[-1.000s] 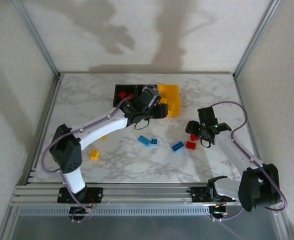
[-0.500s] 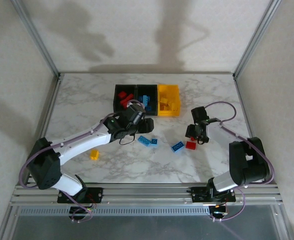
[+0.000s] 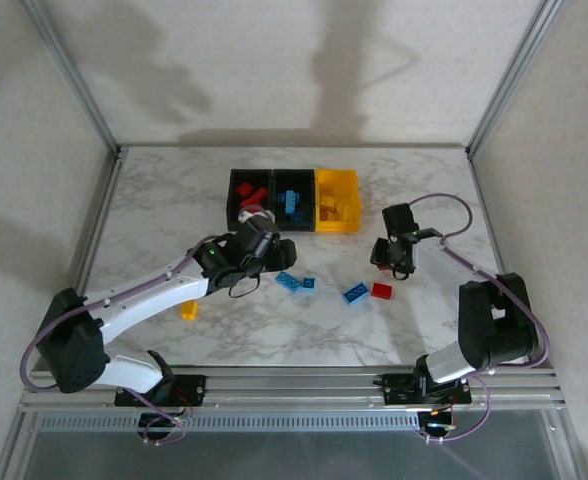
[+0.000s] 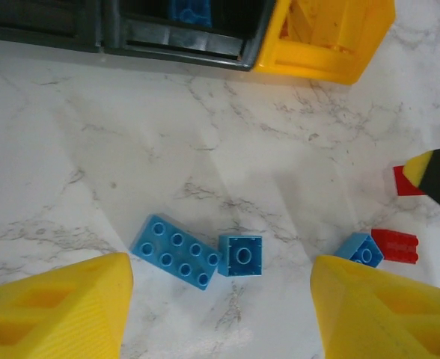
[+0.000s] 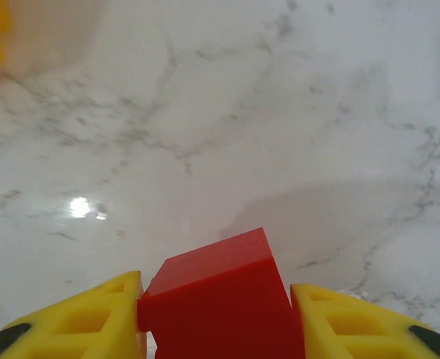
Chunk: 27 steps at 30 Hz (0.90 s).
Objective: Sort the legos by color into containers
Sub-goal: Pick up the lego from the middle-right of the table, then place the lego in the container.
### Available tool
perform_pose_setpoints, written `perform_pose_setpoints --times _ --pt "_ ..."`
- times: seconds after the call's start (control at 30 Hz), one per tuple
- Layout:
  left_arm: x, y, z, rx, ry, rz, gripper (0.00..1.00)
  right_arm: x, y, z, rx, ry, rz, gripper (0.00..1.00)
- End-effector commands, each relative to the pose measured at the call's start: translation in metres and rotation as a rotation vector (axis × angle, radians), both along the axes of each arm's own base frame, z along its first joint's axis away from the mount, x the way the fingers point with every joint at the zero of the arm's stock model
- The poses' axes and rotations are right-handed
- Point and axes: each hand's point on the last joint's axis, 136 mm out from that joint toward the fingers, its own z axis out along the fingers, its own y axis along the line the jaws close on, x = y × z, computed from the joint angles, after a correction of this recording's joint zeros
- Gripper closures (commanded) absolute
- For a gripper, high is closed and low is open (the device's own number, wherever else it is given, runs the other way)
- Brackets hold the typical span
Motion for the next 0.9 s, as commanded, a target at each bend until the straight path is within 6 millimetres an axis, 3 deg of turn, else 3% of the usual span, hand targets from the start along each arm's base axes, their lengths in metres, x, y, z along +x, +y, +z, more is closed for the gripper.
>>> perform_pose_setpoints --times 0.0,0.27,0.47,0.6,0.8,0.87 --pt "0.003 0.033 0.008 -0.029 -0.022 0.121 0.35 0.018 0.034 0.043 0.108 -0.099 0.061 0.62" --pt "-0.008 0.098 0.01 -0.091 -0.023 0.297 0.35 0.057 0.14 0.093 0.186 -0.198 0.256 0.62" --pt "-0.018 0.132 0.012 -0.131 -0.031 0.396 0.35 0.083 0.218 0.109 0.242 -0.227 0.383 0.62" --pt "-0.022 0.142 0.011 -0.159 -0.029 0.421 0.36 0.094 0.265 0.112 0.277 -0.234 0.454 0.61" --pt "-0.024 0.144 0.011 -0.164 -0.021 0.428 0.35 0.115 0.31 0.103 0.333 -0.226 0.49 0.61" --pt "-0.024 0.144 0.01 -0.167 -0.017 0.425 0.35 0.112 0.331 0.1 0.349 -0.221 0.521 0.6"
